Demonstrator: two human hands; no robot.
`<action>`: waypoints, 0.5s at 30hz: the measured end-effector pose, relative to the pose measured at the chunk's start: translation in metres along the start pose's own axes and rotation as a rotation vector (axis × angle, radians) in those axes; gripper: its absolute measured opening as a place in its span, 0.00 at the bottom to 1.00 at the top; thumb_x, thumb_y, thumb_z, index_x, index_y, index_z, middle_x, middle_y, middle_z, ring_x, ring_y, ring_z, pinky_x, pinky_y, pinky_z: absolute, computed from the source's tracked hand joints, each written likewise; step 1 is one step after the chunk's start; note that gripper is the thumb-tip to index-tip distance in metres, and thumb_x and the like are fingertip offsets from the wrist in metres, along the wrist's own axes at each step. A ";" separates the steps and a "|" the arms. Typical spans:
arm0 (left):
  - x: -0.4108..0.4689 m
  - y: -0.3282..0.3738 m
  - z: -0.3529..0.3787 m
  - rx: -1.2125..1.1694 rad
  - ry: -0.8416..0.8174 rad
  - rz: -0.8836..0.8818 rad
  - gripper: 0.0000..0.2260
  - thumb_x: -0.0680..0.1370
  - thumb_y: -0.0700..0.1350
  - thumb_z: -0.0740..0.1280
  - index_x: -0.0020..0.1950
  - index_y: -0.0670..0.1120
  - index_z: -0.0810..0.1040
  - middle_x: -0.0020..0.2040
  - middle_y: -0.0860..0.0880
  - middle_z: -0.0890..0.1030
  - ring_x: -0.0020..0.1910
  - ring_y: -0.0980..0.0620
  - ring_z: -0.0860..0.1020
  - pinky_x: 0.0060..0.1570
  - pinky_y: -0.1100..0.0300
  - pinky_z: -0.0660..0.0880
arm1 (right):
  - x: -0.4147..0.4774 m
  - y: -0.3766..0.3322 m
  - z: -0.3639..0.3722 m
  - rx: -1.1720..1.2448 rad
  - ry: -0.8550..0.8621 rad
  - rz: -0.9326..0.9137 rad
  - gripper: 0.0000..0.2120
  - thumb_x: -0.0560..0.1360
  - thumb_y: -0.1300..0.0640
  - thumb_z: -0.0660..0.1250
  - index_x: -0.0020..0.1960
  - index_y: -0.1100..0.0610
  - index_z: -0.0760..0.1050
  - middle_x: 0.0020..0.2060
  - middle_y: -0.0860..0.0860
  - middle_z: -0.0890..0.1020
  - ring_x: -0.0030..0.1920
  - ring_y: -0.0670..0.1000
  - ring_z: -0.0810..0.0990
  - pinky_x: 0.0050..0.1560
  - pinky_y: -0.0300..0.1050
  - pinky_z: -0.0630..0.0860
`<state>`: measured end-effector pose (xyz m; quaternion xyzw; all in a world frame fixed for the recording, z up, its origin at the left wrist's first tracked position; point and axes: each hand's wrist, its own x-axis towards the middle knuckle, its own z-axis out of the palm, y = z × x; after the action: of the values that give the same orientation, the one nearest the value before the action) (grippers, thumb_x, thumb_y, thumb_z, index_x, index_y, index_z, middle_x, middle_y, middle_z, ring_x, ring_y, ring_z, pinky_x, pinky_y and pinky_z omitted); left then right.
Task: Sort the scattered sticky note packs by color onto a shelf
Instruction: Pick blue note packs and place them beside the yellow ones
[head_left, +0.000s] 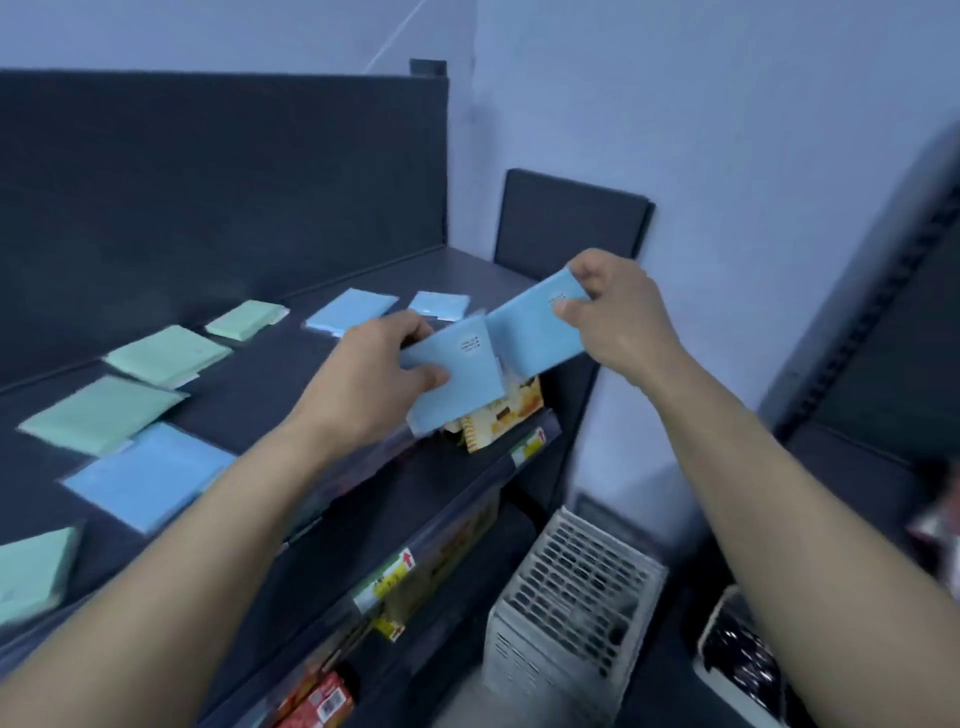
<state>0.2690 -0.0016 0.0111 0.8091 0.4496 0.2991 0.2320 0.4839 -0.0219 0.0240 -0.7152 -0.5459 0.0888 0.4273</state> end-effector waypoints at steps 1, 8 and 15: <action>-0.003 0.007 0.010 -0.025 -0.034 0.030 0.04 0.74 0.43 0.69 0.43 0.47 0.75 0.39 0.53 0.77 0.36 0.57 0.74 0.34 0.61 0.68 | -0.012 0.010 -0.014 0.009 0.029 0.028 0.12 0.72 0.61 0.67 0.37 0.49 0.68 0.44 0.49 0.80 0.45 0.53 0.78 0.49 0.48 0.74; -0.020 0.097 0.092 -0.123 -0.286 0.287 0.05 0.73 0.41 0.69 0.44 0.42 0.75 0.38 0.49 0.78 0.35 0.53 0.73 0.33 0.64 0.67 | -0.097 0.080 -0.133 -0.102 0.316 0.247 0.08 0.73 0.62 0.69 0.42 0.52 0.72 0.50 0.57 0.77 0.49 0.54 0.74 0.42 0.41 0.69; -0.055 0.212 0.183 -0.168 -0.483 0.486 0.05 0.73 0.42 0.69 0.44 0.44 0.74 0.38 0.52 0.75 0.35 0.54 0.71 0.34 0.61 0.67 | -0.200 0.143 -0.254 -0.178 0.585 0.406 0.09 0.73 0.64 0.68 0.41 0.52 0.72 0.49 0.58 0.79 0.49 0.58 0.76 0.44 0.47 0.75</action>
<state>0.4975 -0.1721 0.0026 0.9179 0.1499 0.1815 0.3195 0.6584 -0.3293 0.0123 -0.8385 -0.2531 -0.0842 0.4752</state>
